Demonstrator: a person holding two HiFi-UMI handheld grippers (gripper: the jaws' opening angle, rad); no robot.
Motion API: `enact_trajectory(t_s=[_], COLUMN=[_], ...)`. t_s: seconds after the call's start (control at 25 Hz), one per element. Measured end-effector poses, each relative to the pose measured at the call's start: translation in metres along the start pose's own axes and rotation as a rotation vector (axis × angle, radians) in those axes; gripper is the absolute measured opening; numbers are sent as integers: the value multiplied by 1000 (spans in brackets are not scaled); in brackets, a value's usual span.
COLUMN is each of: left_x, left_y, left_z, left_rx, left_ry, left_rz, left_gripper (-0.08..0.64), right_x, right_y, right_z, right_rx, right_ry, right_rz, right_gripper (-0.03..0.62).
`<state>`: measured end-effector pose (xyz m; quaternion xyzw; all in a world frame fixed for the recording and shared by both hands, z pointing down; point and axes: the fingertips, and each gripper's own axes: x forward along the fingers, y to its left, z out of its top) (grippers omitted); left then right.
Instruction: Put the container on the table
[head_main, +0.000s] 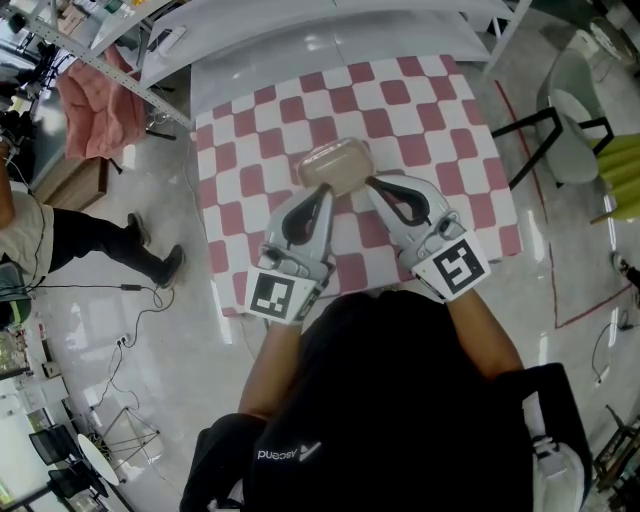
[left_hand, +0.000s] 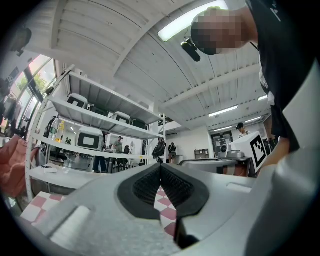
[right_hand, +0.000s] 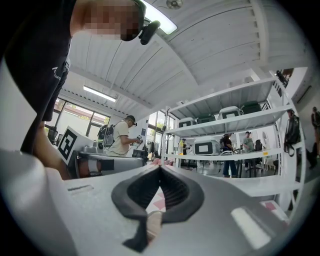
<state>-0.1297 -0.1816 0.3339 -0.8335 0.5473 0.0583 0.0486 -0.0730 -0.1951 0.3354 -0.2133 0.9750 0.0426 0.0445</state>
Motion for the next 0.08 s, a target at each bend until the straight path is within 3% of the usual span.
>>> enact_trajectory(t_s=[0.08], left_x=[-1], left_y=[0], left_z=[-1], left_rx=[3], left_ry=[11], left_rz=[1], left_gripper=[11], right_x=[0], right_y=[1], right_z=[0], right_rx=[-1], right_ry=[-1], right_rz=[1], right_gripper=[2])
